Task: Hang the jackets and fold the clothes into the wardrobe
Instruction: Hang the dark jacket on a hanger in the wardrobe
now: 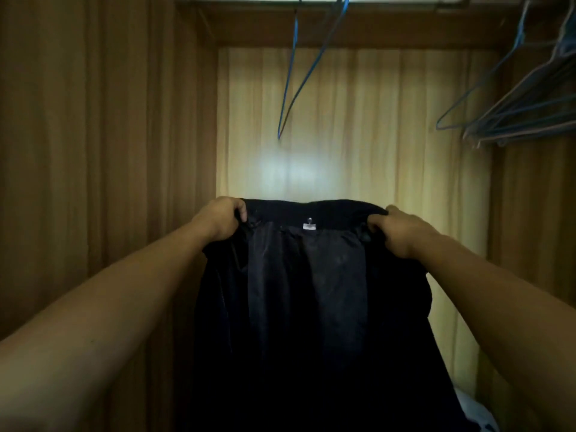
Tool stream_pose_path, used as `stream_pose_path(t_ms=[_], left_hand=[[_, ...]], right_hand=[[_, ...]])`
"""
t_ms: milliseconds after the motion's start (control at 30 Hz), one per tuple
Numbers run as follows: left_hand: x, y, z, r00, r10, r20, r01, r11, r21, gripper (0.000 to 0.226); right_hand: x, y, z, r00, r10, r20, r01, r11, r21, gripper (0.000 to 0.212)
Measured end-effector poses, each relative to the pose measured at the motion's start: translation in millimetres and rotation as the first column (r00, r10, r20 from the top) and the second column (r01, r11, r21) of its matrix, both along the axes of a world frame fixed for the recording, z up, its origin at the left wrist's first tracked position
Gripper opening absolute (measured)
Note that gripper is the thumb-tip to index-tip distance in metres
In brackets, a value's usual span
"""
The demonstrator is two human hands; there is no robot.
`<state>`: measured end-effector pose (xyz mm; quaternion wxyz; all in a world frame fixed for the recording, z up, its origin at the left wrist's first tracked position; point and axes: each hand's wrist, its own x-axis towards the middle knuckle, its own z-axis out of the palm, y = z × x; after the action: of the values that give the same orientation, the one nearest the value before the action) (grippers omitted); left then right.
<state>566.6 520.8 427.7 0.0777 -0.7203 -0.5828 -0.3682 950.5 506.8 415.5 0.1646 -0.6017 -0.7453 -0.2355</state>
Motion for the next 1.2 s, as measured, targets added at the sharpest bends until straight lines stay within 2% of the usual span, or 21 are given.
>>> stream_pose_path(t_ms=[133, 233, 333, 433, 500, 567, 633, 667, 733, 833, 967, 1100, 1200], left_hand=[[0, 18, -89, 0.999, -0.024, -0.021, 0.02, 0.977, -0.211, 0.041], [-8, 32, -169, 0.999, -0.045, -0.024, 0.031, 0.912, -0.41, 0.046], [-12, 37, -241, 0.998, -0.055, -0.042, 0.021, 0.822, -0.569, 0.041], [-5, 38, -301, 0.999, 0.017, 0.043, 0.018, 0.717, -0.697, 0.044], [-4, 39, -336, 0.99, 0.1, 0.101, 0.009, 0.666, -0.746, 0.032], [-5, 47, -366, 0.975, 0.08, 0.209, 0.117, 0.614, -0.78, 0.031], [-9, 39, -368, 0.98, -0.03, 0.197, 0.175, 0.603, -0.778, 0.034], [-8, 36, -363, 0.978, -0.013, 0.206, 0.176, 0.579, -0.796, 0.036], [-3, 30, -350, 0.965, 0.016, 0.261, 0.205, 0.577, -0.791, 0.036], [9, 21, -312, 0.969, -0.068, 0.238, 0.223, 0.658, -0.719, 0.031], [22, 19, -239, 0.953, -0.172, 0.248, 0.287, 0.773, -0.566, 0.011], [31, 11, -151, 0.933, -0.2, 0.299, 0.296, 0.899, -0.322, 0.017], [40, -4, -80, 0.913, -0.251, 0.321, 0.309, 0.94, -0.145, 0.025]], right_hand=[[3, 29, -91, 0.999, 0.054, 0.002, -0.052, 0.981, -0.184, 0.015], [10, 45, -159, 0.994, 0.106, 0.006, -0.099, 0.942, -0.322, 0.014], [12, 54, -221, 0.988, 0.14, 0.061, -0.094, 0.874, -0.477, 0.007], [11, 59, -276, 0.986, 0.144, 0.085, -0.06, 0.776, -0.628, 0.009], [11, 62, -306, 0.986, 0.139, 0.093, -0.033, 0.704, -0.71, 0.021], [10, 62, -326, 0.996, 0.086, 0.024, -0.037, 0.644, -0.764, 0.031], [5, 61, -330, 0.995, 0.015, -0.096, -0.086, 0.587, -0.805, 0.024], [3, 60, -327, 0.981, -0.032, -0.191, -0.138, 0.573, -0.808, 0.016], [-3, 55, -310, 0.892, -0.12, -0.437, -0.287, 0.595, -0.751, 0.01], [-10, 49, -273, 0.775, -0.142, -0.615, -0.366, 0.693, -0.621, 0.027], [-22, 41, -203, 0.694, 0.009, -0.72, -0.416, 0.821, -0.391, 0.008], [-34, 19, -111, 0.64, 0.177, -0.747, -0.449, 0.875, -0.178, 0.038], [-39, -1, -45, 0.609, 0.301, -0.734, -0.454, 0.891, -0.011, 0.045]])
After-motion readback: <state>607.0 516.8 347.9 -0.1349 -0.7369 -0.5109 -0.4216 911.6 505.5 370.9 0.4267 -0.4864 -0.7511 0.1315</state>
